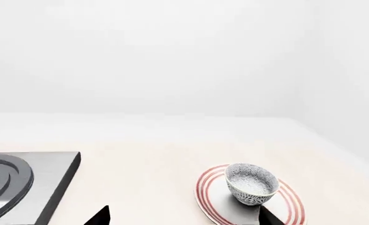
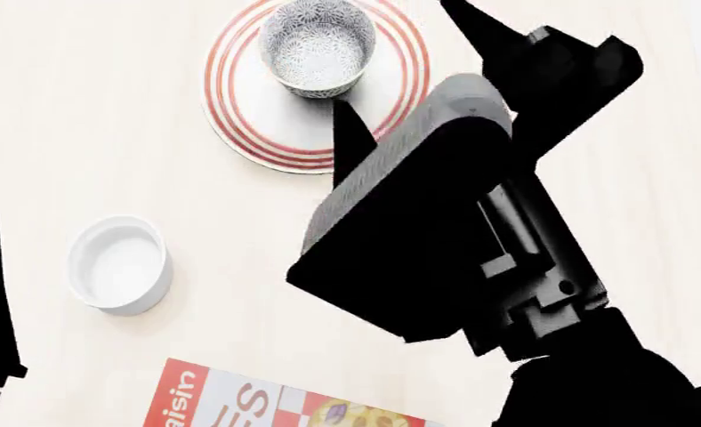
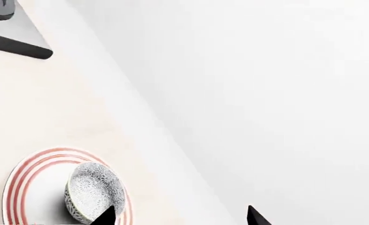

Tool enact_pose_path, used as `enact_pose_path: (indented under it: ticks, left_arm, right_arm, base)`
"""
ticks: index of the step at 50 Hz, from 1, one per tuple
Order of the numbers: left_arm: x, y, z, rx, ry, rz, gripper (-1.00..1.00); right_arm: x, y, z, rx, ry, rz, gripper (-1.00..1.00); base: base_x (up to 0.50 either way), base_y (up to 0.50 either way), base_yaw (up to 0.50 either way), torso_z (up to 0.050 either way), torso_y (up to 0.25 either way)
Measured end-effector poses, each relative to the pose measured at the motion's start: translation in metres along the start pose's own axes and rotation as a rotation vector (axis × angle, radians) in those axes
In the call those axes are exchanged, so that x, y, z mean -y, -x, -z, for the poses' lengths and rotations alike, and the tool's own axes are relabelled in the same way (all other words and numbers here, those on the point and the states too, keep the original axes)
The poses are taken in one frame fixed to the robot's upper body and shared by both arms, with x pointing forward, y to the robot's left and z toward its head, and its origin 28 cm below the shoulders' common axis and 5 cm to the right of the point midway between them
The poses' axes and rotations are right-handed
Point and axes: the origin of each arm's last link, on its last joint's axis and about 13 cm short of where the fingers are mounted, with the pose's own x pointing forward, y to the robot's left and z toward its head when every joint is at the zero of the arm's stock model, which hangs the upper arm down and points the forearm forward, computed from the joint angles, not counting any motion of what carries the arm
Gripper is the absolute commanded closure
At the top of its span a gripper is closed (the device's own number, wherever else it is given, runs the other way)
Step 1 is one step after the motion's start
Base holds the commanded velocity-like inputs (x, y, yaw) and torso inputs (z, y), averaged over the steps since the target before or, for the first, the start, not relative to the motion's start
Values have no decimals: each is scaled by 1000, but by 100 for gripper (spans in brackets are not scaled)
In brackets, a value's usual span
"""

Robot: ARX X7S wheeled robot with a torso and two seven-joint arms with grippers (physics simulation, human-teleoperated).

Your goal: Pick the akita bowl on the cookies box and place it on the plate.

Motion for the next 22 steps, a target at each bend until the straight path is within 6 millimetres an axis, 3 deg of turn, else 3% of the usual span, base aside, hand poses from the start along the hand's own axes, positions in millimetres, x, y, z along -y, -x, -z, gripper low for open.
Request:
enact_pose_path:
  ticks: [12,22]
  left_arm:
    - [0,10,-13,214,-49,-164,-100]
    - [-3,21,-26,396,-44,-300,-100]
  right_arm:
    - [-4,76,-2,116,-162,352,-100]
    - [-11,119,-6,169,-242,535,-100]
  base:
    - [0,0,0,0,0]
    - [0,0,0,0,0]
